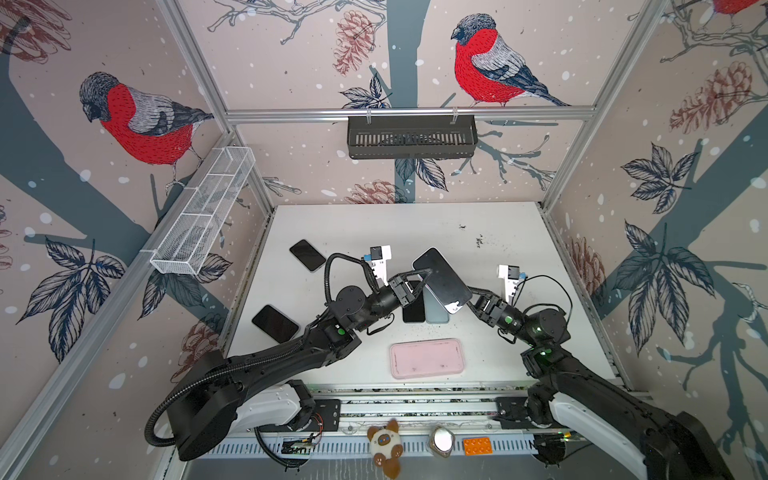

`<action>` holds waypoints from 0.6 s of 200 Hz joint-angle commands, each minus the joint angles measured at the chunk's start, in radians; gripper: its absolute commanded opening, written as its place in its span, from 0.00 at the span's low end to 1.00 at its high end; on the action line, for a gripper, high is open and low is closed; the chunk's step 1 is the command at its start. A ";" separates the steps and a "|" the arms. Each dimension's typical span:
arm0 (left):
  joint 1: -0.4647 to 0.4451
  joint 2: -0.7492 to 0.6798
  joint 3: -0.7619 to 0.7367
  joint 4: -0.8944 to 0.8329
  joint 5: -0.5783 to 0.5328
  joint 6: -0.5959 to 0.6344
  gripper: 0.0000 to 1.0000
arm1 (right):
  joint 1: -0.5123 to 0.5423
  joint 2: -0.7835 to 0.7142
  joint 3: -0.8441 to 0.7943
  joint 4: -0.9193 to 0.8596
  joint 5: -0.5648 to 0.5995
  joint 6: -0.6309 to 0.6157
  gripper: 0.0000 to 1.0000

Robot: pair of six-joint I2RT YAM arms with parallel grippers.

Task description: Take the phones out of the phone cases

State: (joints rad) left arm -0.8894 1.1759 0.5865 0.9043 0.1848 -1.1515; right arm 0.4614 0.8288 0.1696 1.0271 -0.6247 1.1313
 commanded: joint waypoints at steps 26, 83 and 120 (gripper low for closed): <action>0.001 0.016 0.007 0.032 0.021 0.001 0.00 | -0.004 -0.002 -0.022 0.089 -0.026 0.056 0.18; 0.049 0.043 0.012 -0.112 -0.042 0.009 0.41 | -0.004 -0.032 -0.043 0.041 -0.006 0.086 0.03; 0.055 0.078 0.030 -0.157 -0.066 0.032 0.71 | -0.005 -0.042 -0.033 -0.081 0.038 0.098 0.01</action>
State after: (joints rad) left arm -0.8391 1.2388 0.5972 0.7670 0.1478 -1.1454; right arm 0.4572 0.7918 0.1268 0.9813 -0.6209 1.2083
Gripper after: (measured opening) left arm 0.673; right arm 0.103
